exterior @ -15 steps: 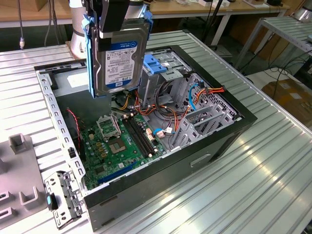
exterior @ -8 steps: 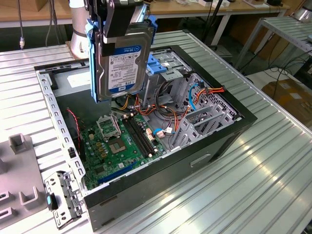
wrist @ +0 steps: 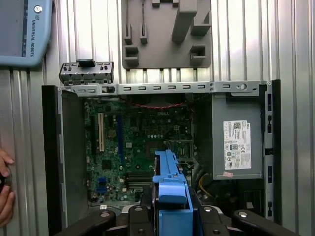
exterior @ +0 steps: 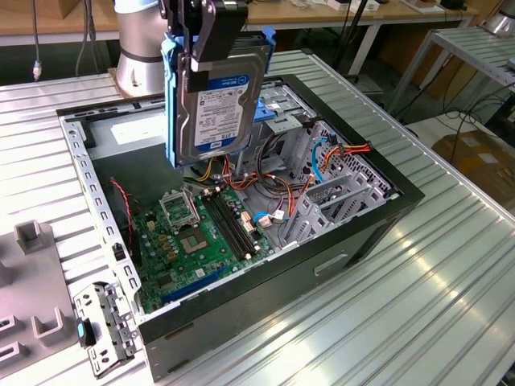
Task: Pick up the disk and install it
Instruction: 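Insert the disk into the insertion slot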
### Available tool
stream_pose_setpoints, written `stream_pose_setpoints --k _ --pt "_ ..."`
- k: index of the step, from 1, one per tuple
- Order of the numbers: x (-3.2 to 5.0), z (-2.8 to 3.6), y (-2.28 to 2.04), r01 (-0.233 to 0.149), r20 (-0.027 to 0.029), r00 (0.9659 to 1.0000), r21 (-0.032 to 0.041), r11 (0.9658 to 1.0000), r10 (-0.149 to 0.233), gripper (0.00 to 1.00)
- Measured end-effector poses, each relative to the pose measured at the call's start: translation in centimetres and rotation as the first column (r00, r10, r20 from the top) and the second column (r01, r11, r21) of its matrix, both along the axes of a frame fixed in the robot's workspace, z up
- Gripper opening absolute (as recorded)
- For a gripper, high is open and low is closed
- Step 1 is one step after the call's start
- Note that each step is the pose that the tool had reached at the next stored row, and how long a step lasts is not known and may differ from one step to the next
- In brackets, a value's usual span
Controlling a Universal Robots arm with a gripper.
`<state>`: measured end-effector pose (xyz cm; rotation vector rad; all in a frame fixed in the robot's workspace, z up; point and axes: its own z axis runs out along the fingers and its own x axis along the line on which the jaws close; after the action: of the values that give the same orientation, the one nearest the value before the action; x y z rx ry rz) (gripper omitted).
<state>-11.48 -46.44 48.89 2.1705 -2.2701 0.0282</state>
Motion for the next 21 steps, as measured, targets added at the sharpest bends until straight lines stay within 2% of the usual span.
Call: stream_pose_setpoints --k 6,19,21 --pt "1.5 0.0 -0.01 0.0 0.0 1.0 0.0 1.0 0.0 0.37" --pt "1.6 0.0 -0.01 0.0 0.0 1.0 0.0 1.0 0.0 0.37" --pt "1.61 0.0 -0.12 0.0 0.0 1.0 0.0 1.0 0.0 0.37"
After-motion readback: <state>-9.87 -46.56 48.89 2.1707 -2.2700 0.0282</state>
